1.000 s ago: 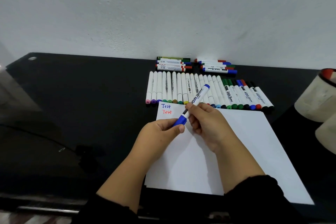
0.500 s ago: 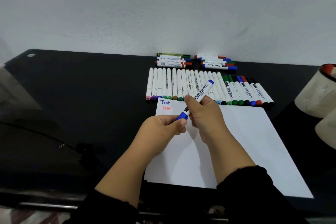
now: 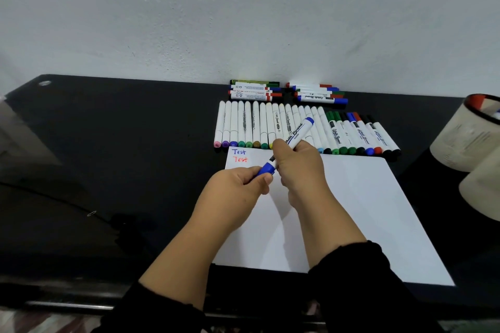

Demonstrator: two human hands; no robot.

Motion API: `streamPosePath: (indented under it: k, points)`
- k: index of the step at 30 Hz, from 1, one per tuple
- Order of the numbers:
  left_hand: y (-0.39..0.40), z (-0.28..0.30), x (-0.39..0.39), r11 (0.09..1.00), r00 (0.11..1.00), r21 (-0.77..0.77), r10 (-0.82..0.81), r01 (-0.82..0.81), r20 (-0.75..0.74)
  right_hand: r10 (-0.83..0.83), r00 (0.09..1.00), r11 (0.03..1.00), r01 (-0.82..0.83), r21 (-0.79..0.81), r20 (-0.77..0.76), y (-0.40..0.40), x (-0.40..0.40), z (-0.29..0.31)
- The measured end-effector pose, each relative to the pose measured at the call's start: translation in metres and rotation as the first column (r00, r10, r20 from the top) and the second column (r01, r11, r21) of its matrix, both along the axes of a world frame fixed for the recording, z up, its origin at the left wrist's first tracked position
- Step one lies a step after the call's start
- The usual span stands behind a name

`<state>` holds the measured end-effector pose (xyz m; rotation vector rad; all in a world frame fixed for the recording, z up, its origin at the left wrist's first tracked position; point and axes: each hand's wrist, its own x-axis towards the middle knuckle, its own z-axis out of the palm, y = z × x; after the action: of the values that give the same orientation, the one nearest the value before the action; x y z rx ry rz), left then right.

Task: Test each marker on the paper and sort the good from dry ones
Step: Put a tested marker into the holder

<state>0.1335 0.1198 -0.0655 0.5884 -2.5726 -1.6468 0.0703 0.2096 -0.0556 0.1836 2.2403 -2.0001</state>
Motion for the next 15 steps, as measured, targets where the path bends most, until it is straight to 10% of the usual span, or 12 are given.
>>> streamPosePath:
  k: [5,15]
  points:
    - [-0.005,0.004,0.004,0.97,1.0,0.242,-0.008,0.005,0.012,0.019,1.0,1.0,-0.019,-0.005,0.0,-0.001,0.002,0.0]
    - [-0.011,0.004,0.017,0.991,0.997,-0.131,0.036,-0.027,0.064,-0.114,0.99,0.989,0.12,-0.084,0.08,0.015,-0.013,-0.001]
